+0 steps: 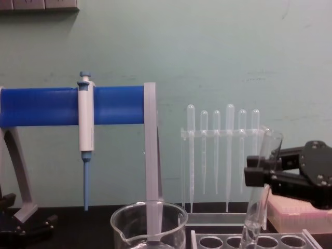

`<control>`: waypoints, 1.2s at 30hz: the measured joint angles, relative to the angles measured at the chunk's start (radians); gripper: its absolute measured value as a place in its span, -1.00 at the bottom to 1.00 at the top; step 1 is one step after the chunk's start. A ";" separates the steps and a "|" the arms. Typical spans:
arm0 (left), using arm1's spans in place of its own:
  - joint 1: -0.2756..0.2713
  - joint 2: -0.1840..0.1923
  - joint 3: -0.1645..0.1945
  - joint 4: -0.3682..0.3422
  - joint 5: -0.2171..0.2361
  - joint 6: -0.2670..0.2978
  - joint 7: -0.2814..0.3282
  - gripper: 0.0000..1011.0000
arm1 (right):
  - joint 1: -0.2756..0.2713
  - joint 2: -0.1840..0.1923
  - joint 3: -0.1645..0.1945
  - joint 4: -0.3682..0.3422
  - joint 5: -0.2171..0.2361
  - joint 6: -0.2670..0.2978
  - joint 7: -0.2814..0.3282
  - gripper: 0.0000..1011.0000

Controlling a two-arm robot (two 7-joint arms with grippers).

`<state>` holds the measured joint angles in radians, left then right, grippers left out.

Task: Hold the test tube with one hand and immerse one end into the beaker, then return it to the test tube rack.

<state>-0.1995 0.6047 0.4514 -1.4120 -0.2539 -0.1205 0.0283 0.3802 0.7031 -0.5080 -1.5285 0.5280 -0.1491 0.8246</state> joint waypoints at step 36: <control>0.000 0.000 0.000 0.000 0.000 0.000 0.000 0.98 | -0.011 -0.025 -0.018 0.059 -0.038 -0.020 0.002 -0.53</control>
<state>-0.1995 0.6047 0.4514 -1.4120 -0.2539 -0.1205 0.0283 0.3689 0.6781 -0.5262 -1.4700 0.4903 -0.1687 0.8270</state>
